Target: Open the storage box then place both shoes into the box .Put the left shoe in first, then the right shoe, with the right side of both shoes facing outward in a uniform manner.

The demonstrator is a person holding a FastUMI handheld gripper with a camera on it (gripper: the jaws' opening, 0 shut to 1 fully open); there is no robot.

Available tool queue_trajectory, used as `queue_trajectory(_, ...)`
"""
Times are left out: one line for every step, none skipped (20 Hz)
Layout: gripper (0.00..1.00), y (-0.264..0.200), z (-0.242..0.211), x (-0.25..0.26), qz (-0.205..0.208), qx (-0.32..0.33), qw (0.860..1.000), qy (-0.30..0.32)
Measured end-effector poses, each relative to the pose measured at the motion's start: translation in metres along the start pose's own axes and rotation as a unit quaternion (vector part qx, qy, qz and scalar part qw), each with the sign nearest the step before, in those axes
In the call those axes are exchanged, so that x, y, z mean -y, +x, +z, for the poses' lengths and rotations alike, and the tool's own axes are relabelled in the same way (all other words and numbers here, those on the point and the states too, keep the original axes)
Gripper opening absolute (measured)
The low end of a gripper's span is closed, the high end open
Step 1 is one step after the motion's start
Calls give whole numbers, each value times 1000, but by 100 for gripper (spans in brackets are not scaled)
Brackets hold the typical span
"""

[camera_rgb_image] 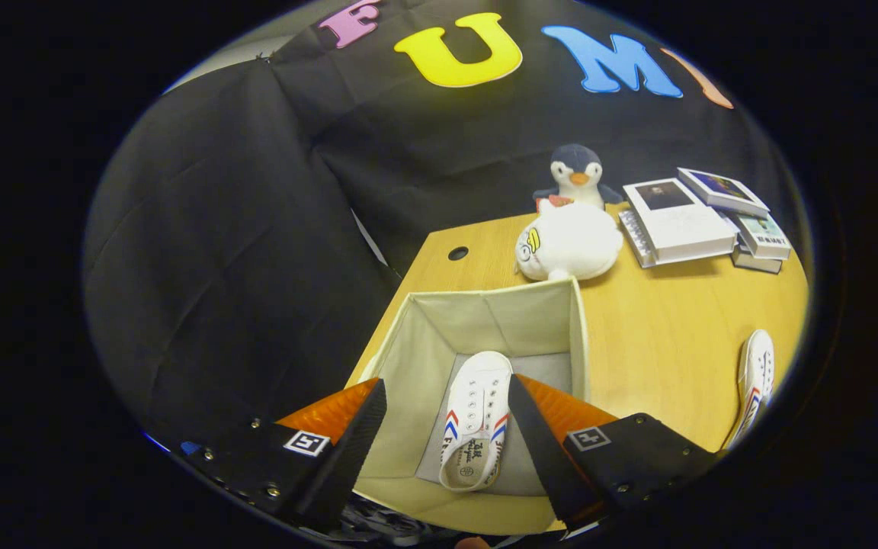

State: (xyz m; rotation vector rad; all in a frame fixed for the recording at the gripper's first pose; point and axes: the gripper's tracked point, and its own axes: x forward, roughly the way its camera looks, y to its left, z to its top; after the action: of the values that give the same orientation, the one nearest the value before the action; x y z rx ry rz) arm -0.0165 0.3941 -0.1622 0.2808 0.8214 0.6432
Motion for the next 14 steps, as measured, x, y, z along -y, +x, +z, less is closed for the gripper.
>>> queue_trajectory(98,-10,8,8,-3,10,1000,-4)
queue_trajectory(98,-21,14,17,-8,20,1000,-4)
queue_trajectory(98,-30,20,26,-11,29,1000,-2)
queue_trajectory(98,-40,25,36,-15,38,999,2)
queue_trajectory(98,-49,30,48,-20,45,999,6)
queue_trajectory(98,-58,34,60,-27,54,998,8)
queue_trajectory(97,-66,36,75,-38,58,998,9)
queue_trajectory(97,-73,36,90,-49,60,997,12)
queue_trajectory(98,-80,36,104,-59,61,996,14)
queue_trajectory(98,-86,36,118,-69,64,995,17)
queue_trajectory(98,-93,37,130,-78,68,994,19)
queue_trajectory(98,-100,37,143,-87,71,993,21)
queue_trajectory(98,-106,37,155,-94,71,993,23)
queue_trajectory(98,-112,37,166,-102,73,992,25)
